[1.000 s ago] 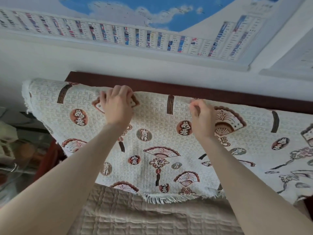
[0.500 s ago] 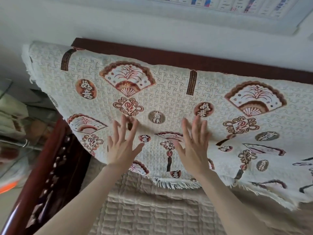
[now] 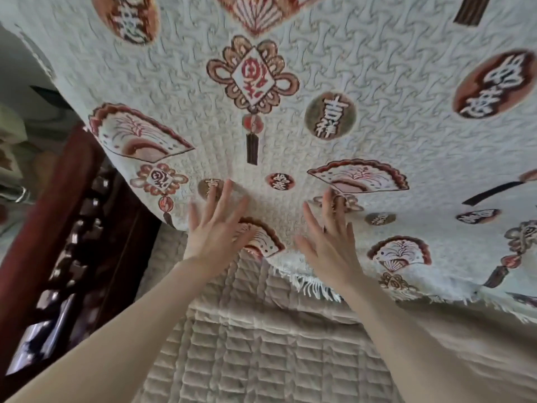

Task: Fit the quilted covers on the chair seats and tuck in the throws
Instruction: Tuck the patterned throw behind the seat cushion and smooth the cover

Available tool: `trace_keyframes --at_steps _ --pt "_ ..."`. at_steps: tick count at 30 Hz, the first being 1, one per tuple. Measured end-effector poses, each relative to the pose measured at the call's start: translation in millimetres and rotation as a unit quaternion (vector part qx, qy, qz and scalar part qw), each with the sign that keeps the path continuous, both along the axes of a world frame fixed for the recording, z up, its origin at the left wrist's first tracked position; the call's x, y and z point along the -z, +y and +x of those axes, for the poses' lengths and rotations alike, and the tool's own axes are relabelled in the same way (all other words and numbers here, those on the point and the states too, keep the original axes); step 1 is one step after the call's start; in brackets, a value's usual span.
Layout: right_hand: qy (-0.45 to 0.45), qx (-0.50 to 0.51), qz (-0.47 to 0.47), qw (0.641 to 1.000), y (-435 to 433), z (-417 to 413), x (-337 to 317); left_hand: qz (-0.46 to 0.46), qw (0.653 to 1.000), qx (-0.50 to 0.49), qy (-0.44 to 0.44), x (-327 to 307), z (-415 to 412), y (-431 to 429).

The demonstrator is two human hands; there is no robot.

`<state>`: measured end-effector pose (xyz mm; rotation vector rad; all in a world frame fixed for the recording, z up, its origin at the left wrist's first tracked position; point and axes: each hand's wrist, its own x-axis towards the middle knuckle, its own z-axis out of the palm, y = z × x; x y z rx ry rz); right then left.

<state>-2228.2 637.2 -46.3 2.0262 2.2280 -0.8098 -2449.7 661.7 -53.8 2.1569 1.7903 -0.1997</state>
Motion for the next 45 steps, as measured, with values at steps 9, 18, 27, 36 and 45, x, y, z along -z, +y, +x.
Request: trace_keyframes --at_steps 9,18,27,36,45 --pt "-0.005 -0.045 0.032 0.998 -36.4 -59.0 46.7 0.140 0.947 -0.201 -0.209 25.2 -21.1 -81.0" --pt "0.252 0.224 0.037 0.941 -2.5 -65.9 17.9 0.001 0.889 -0.334 -0.313 20.3 -18.2 -60.3" --pt "0.306 0.297 -0.030 0.904 5.7 -62.9 8.3 -0.033 0.658 -0.533 -0.531 13.0 -26.5 -5.6" --pt "0.191 0.042 -0.073 0.978 -13.5 -104.5 15.4 0.129 0.843 -0.453 -0.262 -5.9 -66.5 -45.5" --pt "0.195 0.038 -0.193 0.961 -13.7 -147.9 12.8 -0.177 0.536 -0.518 -0.643 -16.0 -69.3 -35.1"
